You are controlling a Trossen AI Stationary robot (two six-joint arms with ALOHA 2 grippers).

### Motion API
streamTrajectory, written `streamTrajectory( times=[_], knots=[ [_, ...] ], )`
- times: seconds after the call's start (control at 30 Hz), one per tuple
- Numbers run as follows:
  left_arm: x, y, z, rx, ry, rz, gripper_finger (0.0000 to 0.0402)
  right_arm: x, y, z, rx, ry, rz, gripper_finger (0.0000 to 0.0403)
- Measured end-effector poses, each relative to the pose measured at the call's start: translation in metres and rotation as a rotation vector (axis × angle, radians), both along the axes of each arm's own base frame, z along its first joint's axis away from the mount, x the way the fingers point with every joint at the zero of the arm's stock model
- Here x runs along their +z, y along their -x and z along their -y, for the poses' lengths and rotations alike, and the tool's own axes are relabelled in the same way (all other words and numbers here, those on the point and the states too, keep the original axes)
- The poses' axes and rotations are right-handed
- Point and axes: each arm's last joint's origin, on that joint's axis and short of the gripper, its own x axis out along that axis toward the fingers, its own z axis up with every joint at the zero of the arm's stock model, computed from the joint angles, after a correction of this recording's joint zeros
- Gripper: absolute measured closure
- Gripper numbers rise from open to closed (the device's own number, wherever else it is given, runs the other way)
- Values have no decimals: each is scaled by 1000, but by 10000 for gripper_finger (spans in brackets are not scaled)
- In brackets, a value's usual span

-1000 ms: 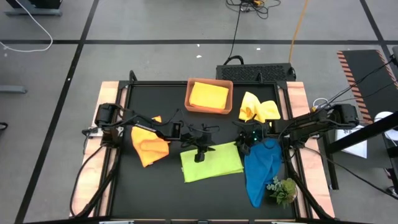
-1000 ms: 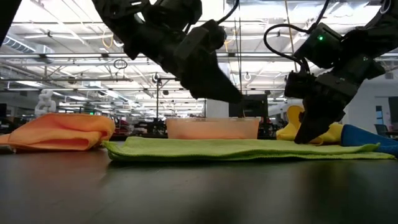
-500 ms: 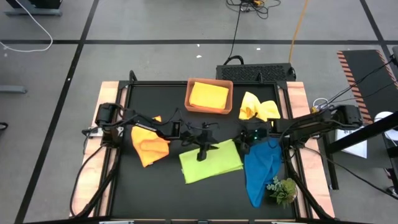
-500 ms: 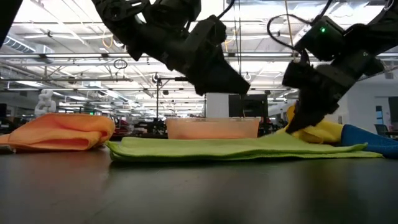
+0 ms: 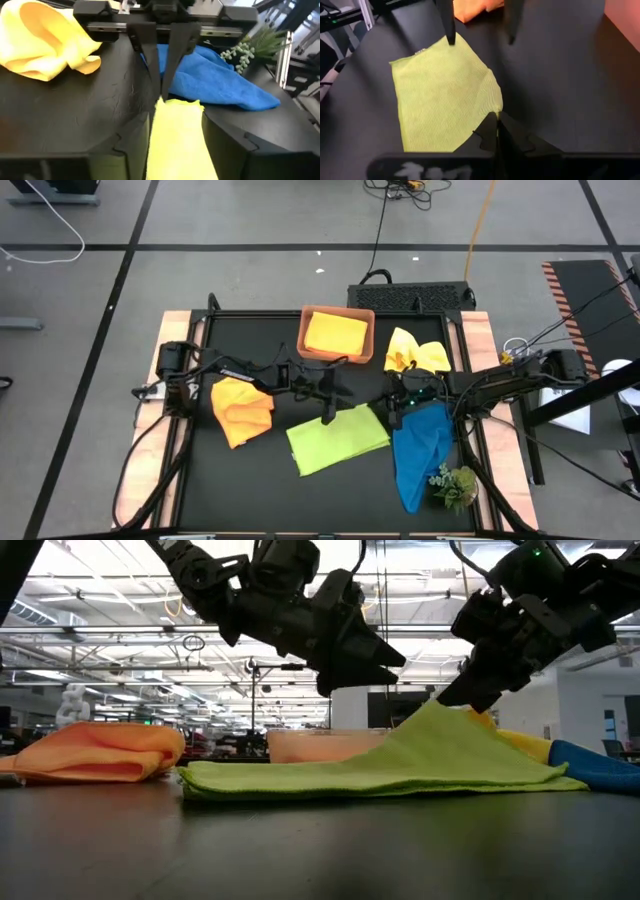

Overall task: Fold microfiber towels
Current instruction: Fold the light green microfiber towel

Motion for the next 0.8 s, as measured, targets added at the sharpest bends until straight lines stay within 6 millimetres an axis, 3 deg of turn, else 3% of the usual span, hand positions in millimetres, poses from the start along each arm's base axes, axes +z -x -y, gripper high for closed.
streamTrajectory(
  times=[0.23, 0.63, 0.8],
  knots=[
    [-21, -11, -1, 1, 69, 1, 165, 3, -2, 0, 3, 4, 31, 403],
    [-17, -46, -1, -37, 82, -39, 163, 3, -2, -5, 35, 20, 42, 403],
    [-17, -50, -1, -43, 86, -90, 163, 3, -2, -7, 48, 18, 38, 403]
  ],
)
